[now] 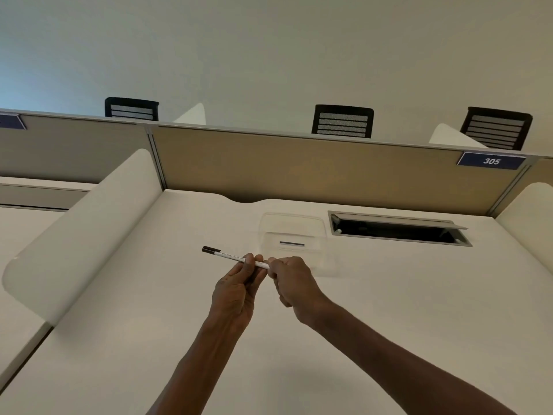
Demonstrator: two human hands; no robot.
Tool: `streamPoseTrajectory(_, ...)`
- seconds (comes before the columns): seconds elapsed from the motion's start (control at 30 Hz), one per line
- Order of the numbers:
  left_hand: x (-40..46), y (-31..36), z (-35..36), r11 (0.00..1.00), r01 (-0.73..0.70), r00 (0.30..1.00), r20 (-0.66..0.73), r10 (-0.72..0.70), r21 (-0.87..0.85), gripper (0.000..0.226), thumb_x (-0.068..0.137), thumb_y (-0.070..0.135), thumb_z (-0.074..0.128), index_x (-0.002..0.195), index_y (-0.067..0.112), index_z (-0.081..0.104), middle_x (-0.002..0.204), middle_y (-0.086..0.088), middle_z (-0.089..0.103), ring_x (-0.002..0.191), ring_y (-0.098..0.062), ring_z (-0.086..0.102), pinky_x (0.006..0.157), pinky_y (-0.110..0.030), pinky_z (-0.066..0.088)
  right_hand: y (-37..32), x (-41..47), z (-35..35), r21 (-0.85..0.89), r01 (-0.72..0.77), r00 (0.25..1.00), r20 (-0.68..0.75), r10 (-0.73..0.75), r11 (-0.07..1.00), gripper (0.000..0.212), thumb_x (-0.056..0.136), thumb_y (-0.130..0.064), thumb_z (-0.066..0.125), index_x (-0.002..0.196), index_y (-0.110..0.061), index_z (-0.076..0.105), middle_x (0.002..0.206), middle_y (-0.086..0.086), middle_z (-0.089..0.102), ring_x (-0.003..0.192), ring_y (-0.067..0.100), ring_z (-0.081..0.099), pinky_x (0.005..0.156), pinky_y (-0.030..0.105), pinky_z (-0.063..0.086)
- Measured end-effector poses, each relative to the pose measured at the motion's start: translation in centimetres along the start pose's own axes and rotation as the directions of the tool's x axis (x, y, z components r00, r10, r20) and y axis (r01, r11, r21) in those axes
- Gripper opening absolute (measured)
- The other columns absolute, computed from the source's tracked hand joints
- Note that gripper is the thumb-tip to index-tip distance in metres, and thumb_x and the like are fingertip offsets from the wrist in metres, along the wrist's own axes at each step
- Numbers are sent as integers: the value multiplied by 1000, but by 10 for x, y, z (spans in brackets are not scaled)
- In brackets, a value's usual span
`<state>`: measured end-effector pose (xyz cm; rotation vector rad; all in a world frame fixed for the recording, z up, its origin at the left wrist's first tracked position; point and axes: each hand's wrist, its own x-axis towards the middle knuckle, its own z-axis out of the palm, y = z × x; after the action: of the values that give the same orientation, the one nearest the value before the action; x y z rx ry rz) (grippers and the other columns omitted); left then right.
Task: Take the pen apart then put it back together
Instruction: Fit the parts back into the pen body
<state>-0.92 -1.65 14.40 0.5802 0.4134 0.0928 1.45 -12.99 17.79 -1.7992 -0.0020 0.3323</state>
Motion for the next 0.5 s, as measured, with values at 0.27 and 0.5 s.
streamPoseTrajectory(0.27, 7, 3, 1, 999, -40, 999, 17, 40, 13, 26, 79, 10, 66, 99, -7, 68, 87, -15, 76, 78, -21, 75, 64, -25, 60, -2, 2, -9, -495, 272, 958, 56, -283, 825, 42, 101, -34, 40, 69, -14, 58, 55, -4, 52, 48, 13, 46, 50, 29, 37)
streamPoseTrajectory(0.5, 14, 3, -1, 1000, 15, 1000, 3, -15, 6, 22, 85, 9, 66, 101, -7, 69, 87, -14, 76, 79, -21, 75, 64, -24, 60, 16, 15, -18, -765, 532, 753, 233, -615, 362, 34, 103, -29, 40, 72, -16, 44, 61, 5, 55, 50, 21, 42, 49, 35, 33)
